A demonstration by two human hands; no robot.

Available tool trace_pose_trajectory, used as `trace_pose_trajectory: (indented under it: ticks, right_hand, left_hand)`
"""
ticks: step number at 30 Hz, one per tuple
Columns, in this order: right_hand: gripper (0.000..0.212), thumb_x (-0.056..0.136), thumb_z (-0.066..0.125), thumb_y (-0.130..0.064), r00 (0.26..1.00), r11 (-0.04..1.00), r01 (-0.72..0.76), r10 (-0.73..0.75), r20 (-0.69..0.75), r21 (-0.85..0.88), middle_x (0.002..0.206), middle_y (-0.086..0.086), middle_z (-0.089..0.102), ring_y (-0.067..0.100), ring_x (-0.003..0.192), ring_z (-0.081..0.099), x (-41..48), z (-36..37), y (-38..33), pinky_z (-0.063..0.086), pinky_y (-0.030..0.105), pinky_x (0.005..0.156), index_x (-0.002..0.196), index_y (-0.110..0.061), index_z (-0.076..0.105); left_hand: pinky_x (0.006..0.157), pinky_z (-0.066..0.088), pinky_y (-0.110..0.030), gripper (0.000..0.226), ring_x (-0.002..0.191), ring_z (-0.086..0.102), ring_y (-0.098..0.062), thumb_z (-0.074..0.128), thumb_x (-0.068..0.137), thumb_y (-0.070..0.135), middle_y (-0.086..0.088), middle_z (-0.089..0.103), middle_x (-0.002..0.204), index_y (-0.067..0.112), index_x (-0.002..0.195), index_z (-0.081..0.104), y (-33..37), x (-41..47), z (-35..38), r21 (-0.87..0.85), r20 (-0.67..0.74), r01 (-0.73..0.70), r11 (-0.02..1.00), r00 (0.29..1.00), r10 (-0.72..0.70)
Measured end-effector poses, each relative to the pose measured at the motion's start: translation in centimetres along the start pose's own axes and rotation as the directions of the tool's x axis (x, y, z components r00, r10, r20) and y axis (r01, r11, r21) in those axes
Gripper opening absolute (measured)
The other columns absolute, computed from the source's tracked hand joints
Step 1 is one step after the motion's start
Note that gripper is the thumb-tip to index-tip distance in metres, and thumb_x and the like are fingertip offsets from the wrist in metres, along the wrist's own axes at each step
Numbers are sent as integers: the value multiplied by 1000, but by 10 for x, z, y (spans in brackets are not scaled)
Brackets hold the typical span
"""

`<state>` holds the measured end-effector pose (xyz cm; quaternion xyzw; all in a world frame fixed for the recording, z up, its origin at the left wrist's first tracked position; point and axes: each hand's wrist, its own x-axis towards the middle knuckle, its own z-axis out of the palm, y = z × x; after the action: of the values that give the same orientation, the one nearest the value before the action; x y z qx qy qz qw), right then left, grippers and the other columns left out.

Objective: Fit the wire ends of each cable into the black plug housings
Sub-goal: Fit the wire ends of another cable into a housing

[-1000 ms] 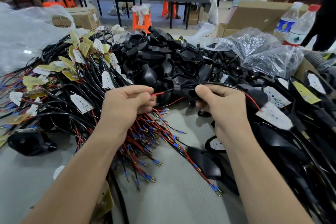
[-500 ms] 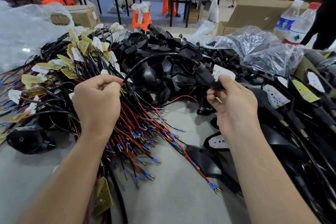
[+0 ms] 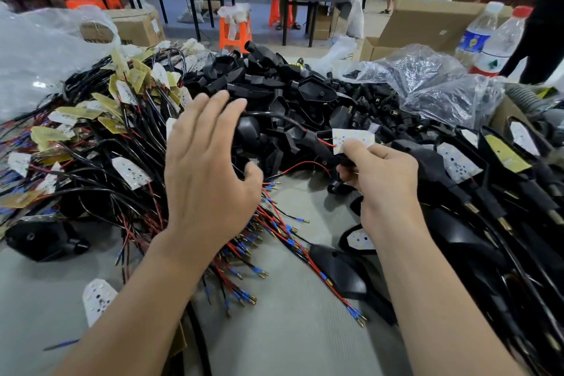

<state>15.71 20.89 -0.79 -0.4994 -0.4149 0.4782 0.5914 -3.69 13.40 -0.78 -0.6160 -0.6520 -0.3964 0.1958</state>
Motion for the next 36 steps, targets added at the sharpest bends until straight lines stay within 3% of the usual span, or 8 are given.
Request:
trace_pose_trajectory:
  ticks: [6, 9, 12, 20, 24, 29, 34, 36]
  right_hand:
    - [26, 78, 77, -18, 994, 993, 112, -113, -14, -21, 56, 4, 53, 18, 59, 45, 0, -5, -2, 38, 34, 60, 59, -4, 65]
    - [16, 79, 77, -18, 992, 992, 124, -124, -12, -4, 59, -3, 63, 13, 59, 52, 1, -3, -6, 45, 31, 58, 63, -18, 75]
    - [20, 84, 70, -16, 992, 995, 100, -99, 73, -15, 69, -2, 70, 14, 68, 62, -1, 1, -5, 49, 35, 64, 67, -25, 76]
    - [16, 70, 73, -13, 967, 975, 182, -154, 202, -131, 73, 1, 70, 18, 61, 58, -5, 1, 0, 54, 46, 57, 79, -25, 67]
    - [48, 70, 72, -2, 961, 972, 181, -143, 235, -149, 92, -3, 78, 19, 74, 61, -3, 1, 3, 58, 47, 71, 102, -35, 60]
    - [45, 80, 65, 15, 963, 985, 141, -113, 246, -97, 73, -7, 68, 12, 68, 57, -4, 3, 7, 49, 34, 67, 105, -22, 71]
    - [45, 84, 56, 17, 926, 999, 37, -35, 375, 1, 92, -3, 76, 10, 81, 65, -16, 18, 14, 52, 24, 72, 105, -19, 72]
    - [48, 85, 57, 11, 919, 984, 138, -85, 384, -112, 105, -8, 76, 5, 94, 68, -18, 21, 17, 52, 23, 81, 109, -28, 73]
  left_hand:
    - [73, 40, -30, 17, 66, 63, -20, 66, 95, 30, 5, 72, 70, 20, 92, 81, 6, -7, 1, -150, 38, -106, 983, 993, 113]
    - [53, 34, -23, 40, 46, 39, -11, 64, 96, 33, 8, 42, 48, 20, 61, 52, 18, -12, -5, -302, 191, -70, 951, 973, 133]
    - [52, 33, -30, 52, 50, 33, -19, 55, 98, 43, -1, 31, 50, 13, 59, 37, 33, -15, -7, -396, 361, -40, 917, 912, 196]
    - [52, 42, -42, 37, 55, 51, -31, 62, 94, 39, -9, 60, 59, 9, 75, 71, 50, -24, 1, -554, 802, 280, 784, 430, 413]
    - [44, 34, -28, 45, 44, 39, -15, 59, 91, 51, -3, 54, 52, 13, 69, 66, 55, -31, 1, -594, 760, 266, 759, 497, 420]
    - [55, 55, -30, 48, 50, 65, -14, 50, 101, 51, 3, 70, 58, 23, 71, 73, 42, -25, 17, -417, 646, 506, 755, 749, -146]
    - [63, 63, -32, 21, 67, 76, -19, 49, 109, 18, 0, 77, 77, 15, 114, 70, 40, -16, 27, -517, 834, 833, 199, 543, -104]
    - [63, 63, -28, 22, 55, 69, -9, 48, 108, 8, 7, 70, 62, 8, 111, 69, 40, -15, 27, -518, 841, 842, 151, 533, -87]
